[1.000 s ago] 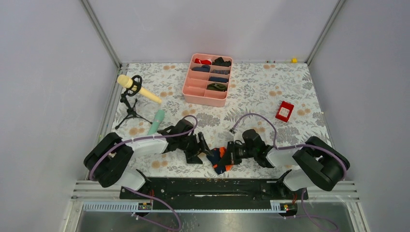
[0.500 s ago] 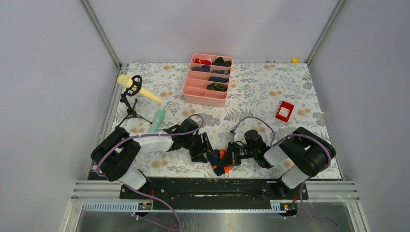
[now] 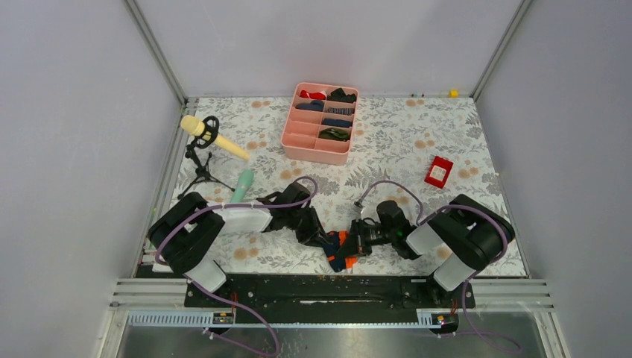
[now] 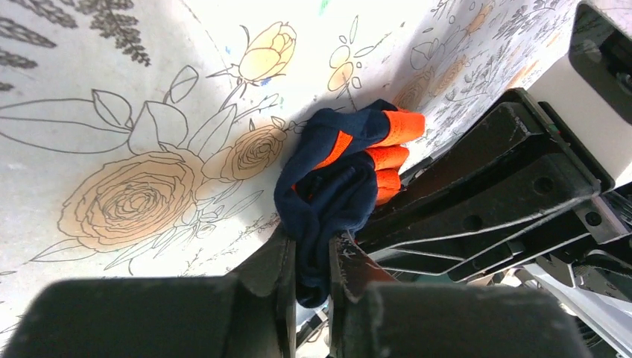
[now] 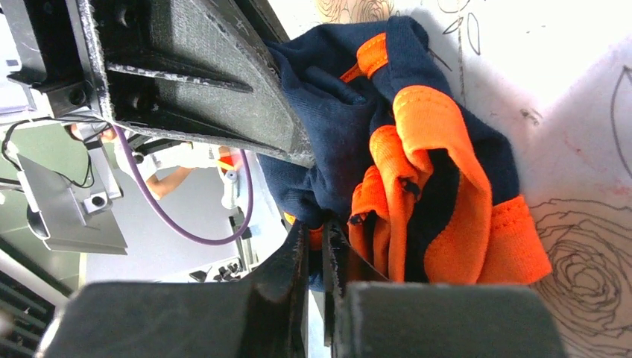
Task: Roll the underwear
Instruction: Roll the underwear to the center of the board.
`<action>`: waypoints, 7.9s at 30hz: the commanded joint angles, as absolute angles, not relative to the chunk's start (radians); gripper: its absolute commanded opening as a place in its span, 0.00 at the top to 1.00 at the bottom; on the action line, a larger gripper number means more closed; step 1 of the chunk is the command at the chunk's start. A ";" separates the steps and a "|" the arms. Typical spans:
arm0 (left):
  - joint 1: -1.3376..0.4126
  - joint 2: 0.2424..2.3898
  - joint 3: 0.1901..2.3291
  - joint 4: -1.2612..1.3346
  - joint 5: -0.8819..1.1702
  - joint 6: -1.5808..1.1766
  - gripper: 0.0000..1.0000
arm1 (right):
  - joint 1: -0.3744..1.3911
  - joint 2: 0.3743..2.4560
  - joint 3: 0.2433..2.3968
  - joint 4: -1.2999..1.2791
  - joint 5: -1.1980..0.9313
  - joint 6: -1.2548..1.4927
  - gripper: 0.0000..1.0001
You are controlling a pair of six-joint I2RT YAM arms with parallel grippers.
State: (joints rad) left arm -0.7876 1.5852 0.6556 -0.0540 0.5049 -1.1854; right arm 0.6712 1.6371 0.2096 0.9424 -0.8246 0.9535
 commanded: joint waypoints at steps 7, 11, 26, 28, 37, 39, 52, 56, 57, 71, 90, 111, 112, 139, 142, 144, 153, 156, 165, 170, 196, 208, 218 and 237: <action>-0.824 1.567 0.726 -0.220 0.461 -1.253 0.97 | 0.672 1.178 0.312 0.161 -0.510 0.676 0.55; -0.820 1.579 0.717 -0.215 0.454 -1.313 0.97 | 0.674 0.984 0.369 -0.061 -0.413 0.639 0.52; -0.838 1.577 0.816 -0.396 0.340 -1.415 0.97 | 1.261 0.889 0.690 -0.597 0.511 0.727 0.46; -0.838 1.577 0.830 -0.417 0.332 -1.406 0.97 | 1.361 0.977 0.752 -0.637 0.600 0.751 0.42; -0.844 1.591 0.843 -0.423 0.325 -1.404 0.96 | 1.564 1.285 0.921 -0.645 0.724 0.738 0.25; -0.842 1.594 0.840 -0.418 0.328 -1.407 0.96 | 1.575 1.321 0.931 -0.624 0.713 0.722 0.25; -0.843 1.619 0.862 -0.400 0.356 -1.402 0.96 | 1.580 1.494 0.931 -0.527 0.668 0.690 0.26; -0.843 1.620 0.853 -0.383 0.365 -1.408 0.95 | 1.580 1.522 0.931 -0.512 0.680 0.682 0.28; -0.843 1.619 0.852 -0.380 0.367 -1.410 0.95 | 1.580 1.533 0.932 -0.512 0.680 0.679 0.29; -0.842 1.621 0.833 -0.337 0.381 -1.422 0.93 | 1.574 1.545 0.914 -0.492 0.723 0.688 0.76; -0.822 1.445 0.720 -0.131 0.371 -1.445 0.02 | 1.298 0.959 0.381 -0.104 0.266 0.575 1.00; -0.833 1.455 0.747 -0.172 0.437 -1.147 0.07 | 0.824 0.970 0.303 0.075 -0.520 0.595 1.00; -0.833 1.452 0.746 -0.180 0.437 -1.141 0.08 | 0.804 0.984 0.300 0.090 -0.555 0.595 1.00; -0.868 1.551 0.756 -0.135 0.474 -1.133 0.41 | 0.583 1.166 0.259 0.228 -0.820 0.667 1.00; -0.871 1.577 0.759 -0.136 0.466 -1.141 0.41 | 0.571 1.181 0.258 0.239 -0.831 0.678 1.00; -0.872 1.597 0.766 -0.134 0.466 -1.146 0.41 | 0.563 1.190 0.256 0.239 -0.837 0.678 1.00; -0.880 1.676 0.798 -0.147 0.460 -1.164 0.41 | 0.541 1.084 0.256 0.120 -0.795 0.681 0.52; -0.883 1.693 0.807 -0.165 0.456 -1.163 0.41 | 0.542 0.956 0.298 -0.069 -0.725 0.631 0.40; -0.884 1.707 0.815 -0.202 0.432 -1.175 0.41 | 0.546 0.598 0.484 -0.541 -0.377 0.534 0.46; -0.887 1.714 0.814 -0.204 0.431 -1.182 0.41 | 0.622 0.499 0.505 -0.529 -0.225 0.596 0.60; -0.887 1.765 0.851 -0.215 0.455 -1.186 0.42 | 1.293 1.142 0.659 -0.327 0.371 0.661 0.50; -0.887 1.761 0.850 -0.214 0.458 -1.186 0.42 | 1.313 1.273 0.641 -0.302 0.358 0.674 0.45; -0.887 1.744 0.847 -0.215 0.463 -1.186 0.42 | 1.340 1.362 0.670 -0.378 0.440 0.662 0.44; -0.857 1.632 0.863 -0.261 0.467 -1.190 0.26 | 1.346 1.400 0.649 -0.382 0.499 0.690 0.77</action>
